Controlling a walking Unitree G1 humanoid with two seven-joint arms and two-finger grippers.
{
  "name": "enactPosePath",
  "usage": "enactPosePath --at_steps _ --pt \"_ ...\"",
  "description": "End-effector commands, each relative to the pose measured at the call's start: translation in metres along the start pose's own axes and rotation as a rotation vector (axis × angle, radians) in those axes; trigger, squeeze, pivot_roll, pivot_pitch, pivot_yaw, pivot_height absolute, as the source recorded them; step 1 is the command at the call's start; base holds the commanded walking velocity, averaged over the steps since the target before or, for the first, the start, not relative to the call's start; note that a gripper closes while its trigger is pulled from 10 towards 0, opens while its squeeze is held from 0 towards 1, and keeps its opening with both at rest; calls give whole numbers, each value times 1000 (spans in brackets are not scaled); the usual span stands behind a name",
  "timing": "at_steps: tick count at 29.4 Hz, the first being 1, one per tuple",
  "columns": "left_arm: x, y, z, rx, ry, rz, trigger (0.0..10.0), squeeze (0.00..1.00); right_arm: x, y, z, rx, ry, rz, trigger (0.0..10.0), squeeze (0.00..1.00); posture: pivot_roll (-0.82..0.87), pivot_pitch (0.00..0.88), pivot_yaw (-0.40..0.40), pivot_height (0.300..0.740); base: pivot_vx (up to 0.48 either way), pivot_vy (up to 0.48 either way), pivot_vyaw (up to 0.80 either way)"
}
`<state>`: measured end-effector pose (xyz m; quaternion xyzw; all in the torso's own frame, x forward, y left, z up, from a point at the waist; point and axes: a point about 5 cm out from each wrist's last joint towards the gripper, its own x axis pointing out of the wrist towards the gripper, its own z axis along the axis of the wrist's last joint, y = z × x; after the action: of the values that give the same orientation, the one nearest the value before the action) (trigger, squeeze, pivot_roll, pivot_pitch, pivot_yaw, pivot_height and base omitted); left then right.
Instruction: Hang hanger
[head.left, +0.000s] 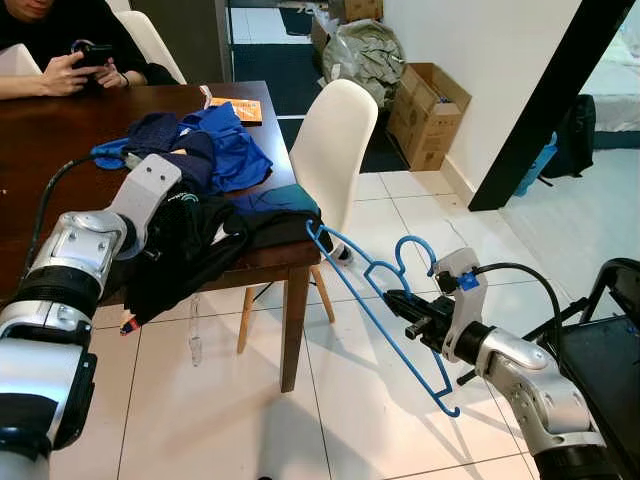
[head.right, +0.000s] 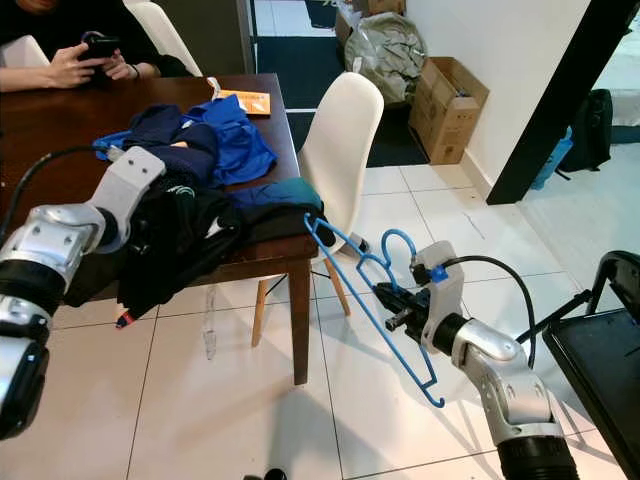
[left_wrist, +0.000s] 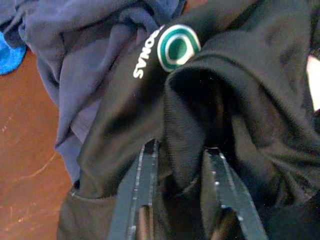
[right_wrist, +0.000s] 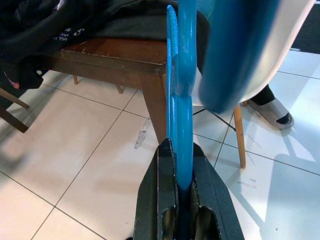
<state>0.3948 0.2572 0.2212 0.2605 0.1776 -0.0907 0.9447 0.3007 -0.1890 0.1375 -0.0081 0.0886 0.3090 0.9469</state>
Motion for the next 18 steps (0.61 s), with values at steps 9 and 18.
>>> enactPosePath --at_steps 9,18 --pt "0 1 1 13 -25 -7 0 0 -2 -1 -1 9 -4 -9 10000 0 -61 177 -42 740 0 0 0" --pt "-7 1 22 -143 -169 -130 0 0 2 -2 -5 35 -11 -16 10000 0 -36 122 -30 740 0 0 0"
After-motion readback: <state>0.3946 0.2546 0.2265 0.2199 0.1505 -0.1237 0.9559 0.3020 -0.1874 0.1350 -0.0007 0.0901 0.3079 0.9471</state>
